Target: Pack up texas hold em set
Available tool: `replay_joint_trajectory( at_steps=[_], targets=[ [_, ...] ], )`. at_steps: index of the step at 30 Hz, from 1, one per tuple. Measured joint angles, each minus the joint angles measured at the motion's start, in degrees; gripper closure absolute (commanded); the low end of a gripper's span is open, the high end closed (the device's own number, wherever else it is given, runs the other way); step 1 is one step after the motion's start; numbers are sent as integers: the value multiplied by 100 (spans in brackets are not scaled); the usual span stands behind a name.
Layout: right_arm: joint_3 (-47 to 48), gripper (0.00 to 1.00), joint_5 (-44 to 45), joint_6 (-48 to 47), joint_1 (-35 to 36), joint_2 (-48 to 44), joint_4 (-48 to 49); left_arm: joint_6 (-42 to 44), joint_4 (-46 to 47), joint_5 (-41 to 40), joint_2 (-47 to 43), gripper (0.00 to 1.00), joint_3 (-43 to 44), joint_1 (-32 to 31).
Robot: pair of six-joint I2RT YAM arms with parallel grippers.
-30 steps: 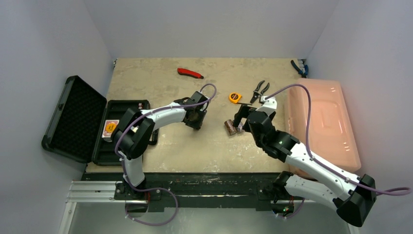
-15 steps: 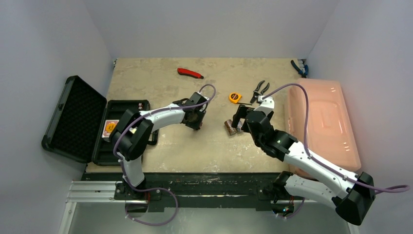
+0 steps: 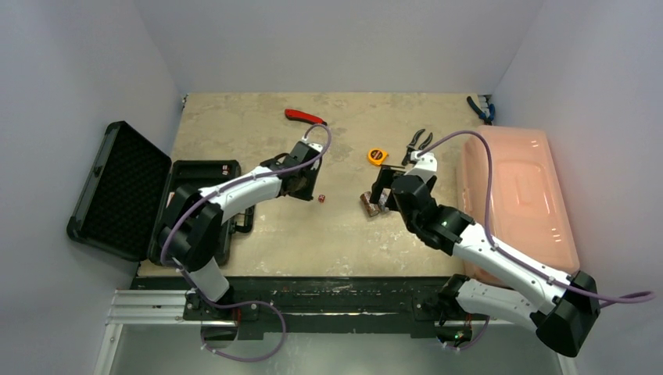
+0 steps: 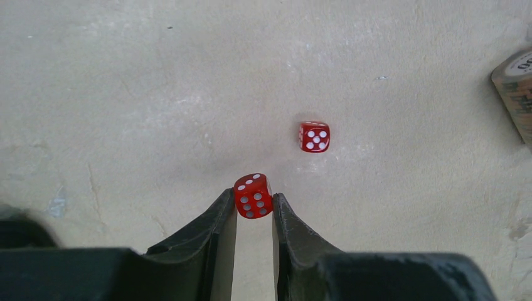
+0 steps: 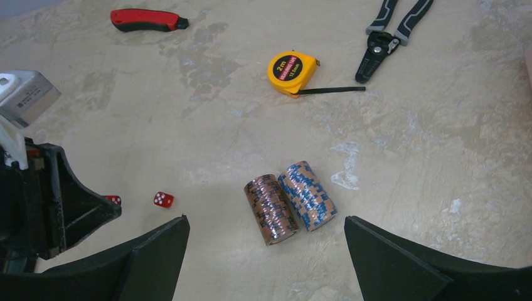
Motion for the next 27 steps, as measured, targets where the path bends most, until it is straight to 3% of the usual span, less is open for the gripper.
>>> replay_joint_trajectory(
  at_steps=[15,27],
  targets=[
    [122,1,-356,920,0,323,-295,-487,-713,-225,-1305,100,2,1390],
    [-68,1,-479,957,0,378,-227,-645,-1185,-494,-1329,100,146,2485]
  ],
)
